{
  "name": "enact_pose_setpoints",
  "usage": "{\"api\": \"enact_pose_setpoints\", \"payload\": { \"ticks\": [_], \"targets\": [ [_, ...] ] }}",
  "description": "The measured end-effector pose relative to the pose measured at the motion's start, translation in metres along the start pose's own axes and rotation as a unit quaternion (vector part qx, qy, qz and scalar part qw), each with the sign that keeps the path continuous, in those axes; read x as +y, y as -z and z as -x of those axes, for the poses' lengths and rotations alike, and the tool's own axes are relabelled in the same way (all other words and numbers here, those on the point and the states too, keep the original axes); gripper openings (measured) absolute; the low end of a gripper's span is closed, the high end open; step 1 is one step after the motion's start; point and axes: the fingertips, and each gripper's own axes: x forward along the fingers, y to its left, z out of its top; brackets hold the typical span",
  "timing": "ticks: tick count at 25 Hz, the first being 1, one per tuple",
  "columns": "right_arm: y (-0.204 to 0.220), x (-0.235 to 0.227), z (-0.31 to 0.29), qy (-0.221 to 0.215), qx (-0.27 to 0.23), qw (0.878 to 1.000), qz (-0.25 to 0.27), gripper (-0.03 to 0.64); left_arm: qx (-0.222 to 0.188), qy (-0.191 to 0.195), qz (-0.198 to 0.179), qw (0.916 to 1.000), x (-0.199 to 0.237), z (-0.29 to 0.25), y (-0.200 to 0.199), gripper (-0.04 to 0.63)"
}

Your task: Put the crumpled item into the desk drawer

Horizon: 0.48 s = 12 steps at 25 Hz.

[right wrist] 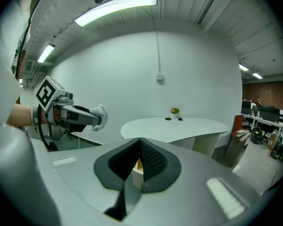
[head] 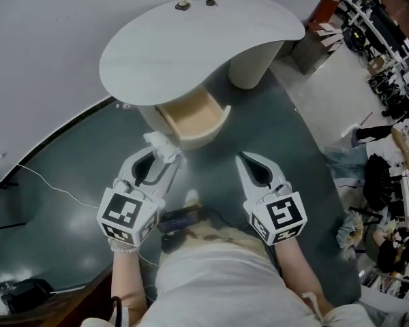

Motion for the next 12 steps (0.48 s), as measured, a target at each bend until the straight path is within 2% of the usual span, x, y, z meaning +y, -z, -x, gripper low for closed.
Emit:
{"api": "enact_pose_setpoints", "payload": {
  "ticks": [12],
  "targets": [
    [-0.014,-0.006,-0.051,0.01,0.009,1.0,0.001,0.005,0.002,0.008,0.004,1.0,0.051,-0.019,-0.004,0.141]
  ]
}}
